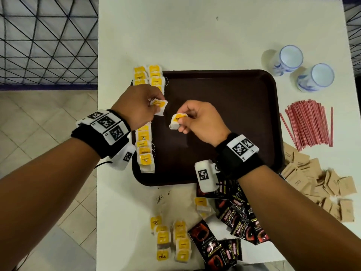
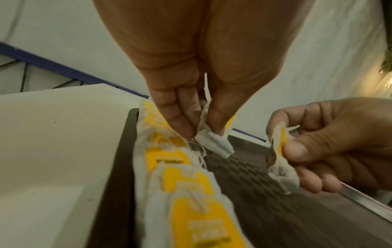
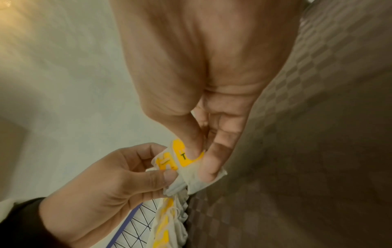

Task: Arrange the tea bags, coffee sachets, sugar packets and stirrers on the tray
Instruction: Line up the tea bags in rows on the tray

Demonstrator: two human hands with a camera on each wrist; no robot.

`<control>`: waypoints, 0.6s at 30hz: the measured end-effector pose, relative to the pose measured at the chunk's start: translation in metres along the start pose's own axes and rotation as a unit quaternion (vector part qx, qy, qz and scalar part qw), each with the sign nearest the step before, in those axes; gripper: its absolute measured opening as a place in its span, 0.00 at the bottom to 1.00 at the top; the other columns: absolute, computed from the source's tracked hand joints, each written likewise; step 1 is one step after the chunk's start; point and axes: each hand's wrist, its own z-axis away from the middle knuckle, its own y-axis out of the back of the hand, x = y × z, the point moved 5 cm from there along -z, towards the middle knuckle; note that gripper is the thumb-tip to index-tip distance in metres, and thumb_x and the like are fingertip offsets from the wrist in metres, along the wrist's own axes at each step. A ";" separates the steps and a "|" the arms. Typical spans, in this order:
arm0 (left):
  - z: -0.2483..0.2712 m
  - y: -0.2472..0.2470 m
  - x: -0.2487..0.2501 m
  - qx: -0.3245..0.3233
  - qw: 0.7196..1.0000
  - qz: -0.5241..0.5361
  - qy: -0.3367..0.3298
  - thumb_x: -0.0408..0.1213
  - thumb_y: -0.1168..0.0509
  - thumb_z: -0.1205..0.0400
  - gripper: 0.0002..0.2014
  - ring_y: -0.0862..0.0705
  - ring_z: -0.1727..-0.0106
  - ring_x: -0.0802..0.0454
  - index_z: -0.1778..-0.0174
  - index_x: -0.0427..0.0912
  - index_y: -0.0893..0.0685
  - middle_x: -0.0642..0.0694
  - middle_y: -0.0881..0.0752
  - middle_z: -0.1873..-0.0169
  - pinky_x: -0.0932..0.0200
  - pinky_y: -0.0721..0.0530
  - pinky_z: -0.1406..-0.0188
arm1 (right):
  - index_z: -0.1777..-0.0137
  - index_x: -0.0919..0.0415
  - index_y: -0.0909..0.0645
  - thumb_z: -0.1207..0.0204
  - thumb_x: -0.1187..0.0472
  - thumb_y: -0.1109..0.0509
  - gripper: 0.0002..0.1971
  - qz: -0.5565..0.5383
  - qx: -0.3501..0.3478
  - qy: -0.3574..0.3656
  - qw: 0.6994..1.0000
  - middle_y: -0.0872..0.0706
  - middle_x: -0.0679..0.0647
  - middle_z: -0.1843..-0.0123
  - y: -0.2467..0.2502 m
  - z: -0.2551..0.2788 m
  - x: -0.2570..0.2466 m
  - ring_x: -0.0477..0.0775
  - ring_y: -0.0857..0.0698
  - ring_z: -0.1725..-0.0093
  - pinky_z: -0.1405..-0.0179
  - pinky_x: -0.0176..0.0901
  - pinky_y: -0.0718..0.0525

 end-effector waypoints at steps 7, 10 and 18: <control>-0.009 0.001 0.002 0.014 0.999 -0.030 -0.016 0.35 0.32 0.22 0.09 0.20 0.59 0.53 0.48 0.50 0.12 0.55 0.19 0.64 0.63 0.28 0.56 | 0.51 0.60 0.18 0.20 0.74 0.31 0.08 -0.001 -0.012 -0.035 0.999 0.08 0.63 0.60 -0.010 -0.021 -0.004 0.58 0.07 0.64 0.64 0.46 0.09; -0.014 -0.001 -0.002 0.001 0.999 -0.041 -0.013 0.39 0.34 0.19 0.09 0.18 0.57 0.50 0.46 0.49 0.12 0.51 0.17 0.63 0.61 0.26 0.54 | 0.55 0.55 0.19 0.22 0.70 0.27 0.09 0.032 -0.008 -0.031 0.999 0.08 0.59 0.62 -0.012 -0.027 -0.006 0.55 0.08 0.65 0.68 0.44 0.12; -0.020 0.000 -0.006 0.013 0.998 -0.034 -0.050 0.40 0.31 0.20 0.09 0.16 0.52 0.45 0.46 0.47 0.10 0.45 0.16 0.55 0.49 0.19 0.49 | 0.54 0.59 0.19 0.22 0.69 0.26 0.06 0.014 -0.019 -0.056 0.998 0.10 0.65 0.58 -0.025 -0.037 -0.005 0.54 0.08 0.67 0.72 0.41 0.14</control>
